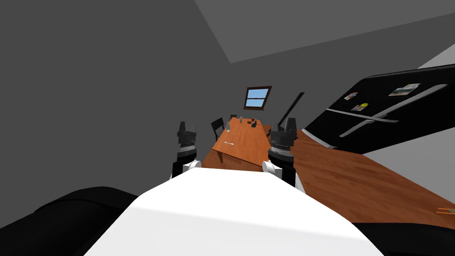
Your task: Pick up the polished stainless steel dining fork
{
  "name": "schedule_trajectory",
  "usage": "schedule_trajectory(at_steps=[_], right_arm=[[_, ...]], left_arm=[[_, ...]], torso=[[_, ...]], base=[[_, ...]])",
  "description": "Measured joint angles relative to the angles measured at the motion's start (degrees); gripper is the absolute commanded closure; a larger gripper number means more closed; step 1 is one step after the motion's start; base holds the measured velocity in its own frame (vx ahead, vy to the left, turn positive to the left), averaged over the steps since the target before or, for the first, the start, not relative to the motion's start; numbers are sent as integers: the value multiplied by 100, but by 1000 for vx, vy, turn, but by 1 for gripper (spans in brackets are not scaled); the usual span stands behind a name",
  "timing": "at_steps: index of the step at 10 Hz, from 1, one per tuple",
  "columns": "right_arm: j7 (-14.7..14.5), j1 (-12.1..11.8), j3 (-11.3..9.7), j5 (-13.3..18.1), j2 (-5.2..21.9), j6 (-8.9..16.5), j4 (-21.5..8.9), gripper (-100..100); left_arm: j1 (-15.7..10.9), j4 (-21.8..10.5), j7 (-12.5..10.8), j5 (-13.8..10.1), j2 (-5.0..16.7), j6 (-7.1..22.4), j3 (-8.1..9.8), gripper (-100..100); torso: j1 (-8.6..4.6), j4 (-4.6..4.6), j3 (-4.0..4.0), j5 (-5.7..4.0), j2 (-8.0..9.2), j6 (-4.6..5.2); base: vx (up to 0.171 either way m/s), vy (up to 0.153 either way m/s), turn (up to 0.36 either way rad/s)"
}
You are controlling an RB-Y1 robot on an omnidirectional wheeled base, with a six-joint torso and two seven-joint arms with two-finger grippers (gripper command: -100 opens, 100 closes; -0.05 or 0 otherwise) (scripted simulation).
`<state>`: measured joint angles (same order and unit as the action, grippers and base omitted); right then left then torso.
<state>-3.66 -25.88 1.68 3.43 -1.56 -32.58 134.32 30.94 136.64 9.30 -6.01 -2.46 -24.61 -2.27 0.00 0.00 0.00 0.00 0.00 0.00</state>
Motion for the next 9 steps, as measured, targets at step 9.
schedule_trajectory(at_steps=[9], right_arm=[[0,0,1,0,1,0,0,0]], left_arm=[[-255,-713,-176,-402,1253,969,378,-100]], torso=[[24,2,4,6,6,-1]], base=[[-23,50,-179]])
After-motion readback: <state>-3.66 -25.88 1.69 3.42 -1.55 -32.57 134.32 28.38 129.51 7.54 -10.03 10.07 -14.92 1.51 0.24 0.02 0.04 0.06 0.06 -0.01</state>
